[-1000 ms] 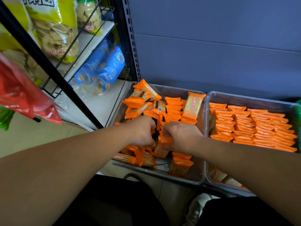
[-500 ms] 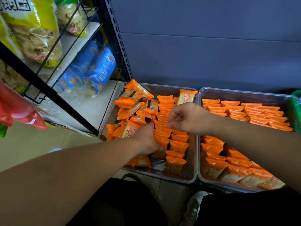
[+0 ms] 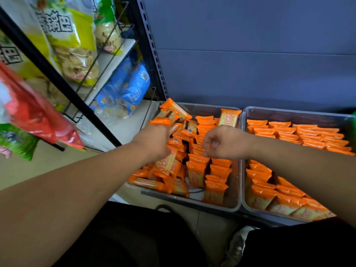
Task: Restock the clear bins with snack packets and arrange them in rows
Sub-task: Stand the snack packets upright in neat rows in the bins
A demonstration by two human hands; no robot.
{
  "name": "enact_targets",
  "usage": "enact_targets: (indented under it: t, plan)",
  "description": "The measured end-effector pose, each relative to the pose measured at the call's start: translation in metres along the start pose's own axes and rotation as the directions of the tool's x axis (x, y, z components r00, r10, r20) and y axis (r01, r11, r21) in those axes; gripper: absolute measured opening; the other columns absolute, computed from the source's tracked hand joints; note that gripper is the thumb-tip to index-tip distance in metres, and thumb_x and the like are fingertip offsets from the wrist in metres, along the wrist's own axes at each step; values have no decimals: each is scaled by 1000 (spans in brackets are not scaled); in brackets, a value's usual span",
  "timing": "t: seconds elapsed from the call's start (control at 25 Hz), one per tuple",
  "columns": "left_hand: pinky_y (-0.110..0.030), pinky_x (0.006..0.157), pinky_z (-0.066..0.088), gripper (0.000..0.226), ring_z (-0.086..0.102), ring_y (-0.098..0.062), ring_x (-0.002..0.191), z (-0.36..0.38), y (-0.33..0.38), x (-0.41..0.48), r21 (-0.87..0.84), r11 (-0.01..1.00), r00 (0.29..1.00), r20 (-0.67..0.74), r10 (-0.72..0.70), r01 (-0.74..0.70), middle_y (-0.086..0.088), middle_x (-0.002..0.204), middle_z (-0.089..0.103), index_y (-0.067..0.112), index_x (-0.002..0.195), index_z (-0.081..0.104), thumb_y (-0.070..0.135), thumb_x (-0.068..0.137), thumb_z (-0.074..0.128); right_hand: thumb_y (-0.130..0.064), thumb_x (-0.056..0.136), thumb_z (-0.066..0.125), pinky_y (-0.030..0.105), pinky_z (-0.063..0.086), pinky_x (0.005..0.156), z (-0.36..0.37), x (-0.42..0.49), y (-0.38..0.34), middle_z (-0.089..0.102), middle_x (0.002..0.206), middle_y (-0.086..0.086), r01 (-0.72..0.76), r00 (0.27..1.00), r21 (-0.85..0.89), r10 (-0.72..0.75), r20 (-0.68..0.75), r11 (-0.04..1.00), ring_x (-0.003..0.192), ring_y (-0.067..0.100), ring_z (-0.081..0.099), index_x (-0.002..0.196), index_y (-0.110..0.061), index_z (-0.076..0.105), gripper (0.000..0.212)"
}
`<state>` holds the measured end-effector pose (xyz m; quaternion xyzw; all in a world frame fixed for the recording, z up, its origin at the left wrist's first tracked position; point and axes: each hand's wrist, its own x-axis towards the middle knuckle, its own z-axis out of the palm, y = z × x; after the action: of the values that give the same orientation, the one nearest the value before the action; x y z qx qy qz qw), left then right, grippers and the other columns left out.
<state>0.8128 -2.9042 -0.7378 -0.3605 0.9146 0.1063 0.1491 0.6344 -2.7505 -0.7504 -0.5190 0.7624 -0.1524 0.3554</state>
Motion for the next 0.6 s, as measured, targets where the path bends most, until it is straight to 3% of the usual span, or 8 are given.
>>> enact_targets:
  t: [0.08, 0.16, 0.28, 0.36, 0.44, 0.52, 0.6]
  plan:
    - [-31, 77, 44, 50, 57, -20, 94, 2, -23, -4, -28, 999, 996, 84, -35, 37, 7, 93, 56, 25, 101, 51, 45, 75, 89, -37, 91, 78, 25, 53, 76, 2, 1, -5, 65, 90, -11, 6, 1000, 3, -6, 5, 1000, 92, 12, 64, 108, -26, 73, 20]
    - [-30, 82, 48, 58, 60, -18, 98, 16, -33, -1, -171, 979, 980, 182, -76, 108, 12, 93, 57, 23, 109, 58, 44, 69, 95, -36, 91, 78, 24, 51, 73, 5, 2, -7, 66, 92, -10, 5, 999, -5, -5, 35, 1000, 91, 12, 65, 107, -26, 72, 20]
    - [-34, 92, 56, 76, 67, -23, 106, 27, -37, 8, -310, 936, 970, 224, -98, 167, 2, 110, 67, 18, 133, 64, 34, 68, 98, -34, 92, 78, 20, 46, 70, 5, 4, -9, 63, 90, -15, -3, 998, -9, 4, 70, 1000, 85, 3, 60, 104, -28, 70, 16]
    - [-37, 101, 55, 75, 64, -25, 114, 30, -35, 9, -330, 929, 965, 248, -84, 166, -2, 121, 65, 16, 138, 62, 28, 73, 96, -33, 92, 78, 16, 43, 68, 2, 4, -10, 60, 88, -18, -11, 998, 10, 10, 55, 1000, 83, -2, 56, 107, -26, 71, 18]
    - [-38, 101, 55, 65, 63, -24, 114, 33, -33, 10, -319, 933, 964, 251, -85, 166, -2, 123, 64, 19, 130, 65, 26, 74, 95, -31, 92, 78, 15, 44, 67, 3, 5, -13, 64, 89, -15, -13, 999, 31, 11, 50, 999, 83, 1, 60, 109, -22, 73, 19]
    - [-36, 92, 58, 46, 65, -23, 105, 36, -34, 11, -348, 922, 965, 249, -86, 172, -2, 115, 66, 24, 109, 67, 23, 73, 95, -33, 91, 79, 19, 49, 69, 9, 6, -15, 71, 97, -7, -28, 998, 82, 23, 56, 996, 89, 10, 67, 113, -22, 72, 25]
    - [-31, 80, 55, 36, 65, -21, 98, 36, -38, 11, -407, 898, 965, 255, -63, 167, -2, 108, 66, 27, 101, 65, 18, 78, 91, -37, 89, 80, 23, 52, 71, 15, 9, -17, 70, 110, -6, -47, 998, 156, 40, 48, 987, 94, 13, 68, 123, -26, 67, 38]
